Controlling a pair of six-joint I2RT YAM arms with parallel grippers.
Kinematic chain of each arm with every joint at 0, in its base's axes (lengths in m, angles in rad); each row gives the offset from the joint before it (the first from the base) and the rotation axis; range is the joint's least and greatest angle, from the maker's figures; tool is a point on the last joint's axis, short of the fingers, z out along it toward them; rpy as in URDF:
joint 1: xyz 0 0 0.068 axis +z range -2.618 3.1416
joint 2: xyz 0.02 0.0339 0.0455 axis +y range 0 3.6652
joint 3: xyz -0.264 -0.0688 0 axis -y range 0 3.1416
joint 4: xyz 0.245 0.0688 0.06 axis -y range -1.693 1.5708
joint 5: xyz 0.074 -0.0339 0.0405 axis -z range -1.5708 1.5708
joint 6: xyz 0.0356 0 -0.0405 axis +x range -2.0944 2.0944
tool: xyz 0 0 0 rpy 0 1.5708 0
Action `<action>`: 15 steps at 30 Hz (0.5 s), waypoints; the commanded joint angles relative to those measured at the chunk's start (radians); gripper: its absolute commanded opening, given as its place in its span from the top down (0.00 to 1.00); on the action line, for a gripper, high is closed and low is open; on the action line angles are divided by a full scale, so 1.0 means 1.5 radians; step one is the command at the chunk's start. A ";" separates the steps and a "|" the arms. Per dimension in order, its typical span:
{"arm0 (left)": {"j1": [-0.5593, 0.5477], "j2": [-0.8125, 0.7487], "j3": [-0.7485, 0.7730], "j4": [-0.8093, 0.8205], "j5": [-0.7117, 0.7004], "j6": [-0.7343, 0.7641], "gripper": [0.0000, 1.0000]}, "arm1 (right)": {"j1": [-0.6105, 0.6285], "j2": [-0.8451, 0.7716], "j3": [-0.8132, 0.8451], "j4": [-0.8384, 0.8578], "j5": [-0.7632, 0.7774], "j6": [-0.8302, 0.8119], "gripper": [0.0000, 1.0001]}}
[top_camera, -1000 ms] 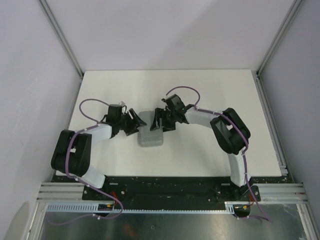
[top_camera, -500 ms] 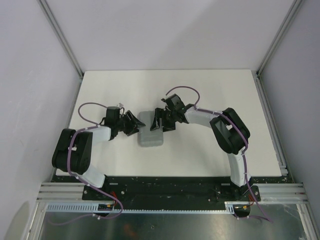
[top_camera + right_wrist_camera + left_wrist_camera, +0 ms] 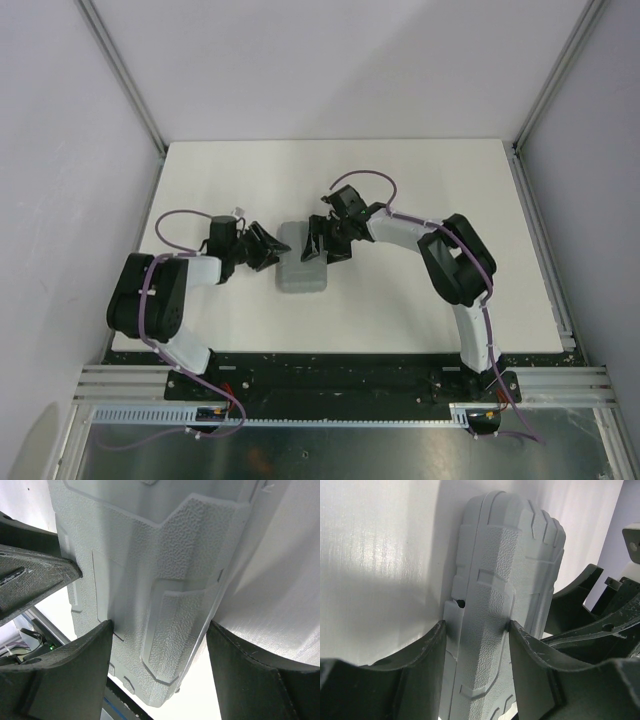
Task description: Pack the tool kit
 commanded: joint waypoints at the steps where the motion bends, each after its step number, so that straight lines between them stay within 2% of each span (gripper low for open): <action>1: -0.048 0.029 -0.008 0.105 0.132 -0.073 0.85 | 0.091 0.140 -0.056 -0.175 0.015 -0.094 0.67; 3: -0.051 0.031 -0.010 0.120 0.139 -0.080 0.96 | 0.090 0.141 -0.050 -0.179 0.018 -0.094 0.67; 5: -0.053 0.036 -0.014 0.133 0.142 -0.087 0.99 | 0.087 0.141 -0.047 -0.183 0.022 -0.093 0.67; 15: -0.053 0.081 -0.067 0.306 0.172 -0.204 1.00 | 0.067 0.135 -0.044 -0.191 0.029 -0.095 0.68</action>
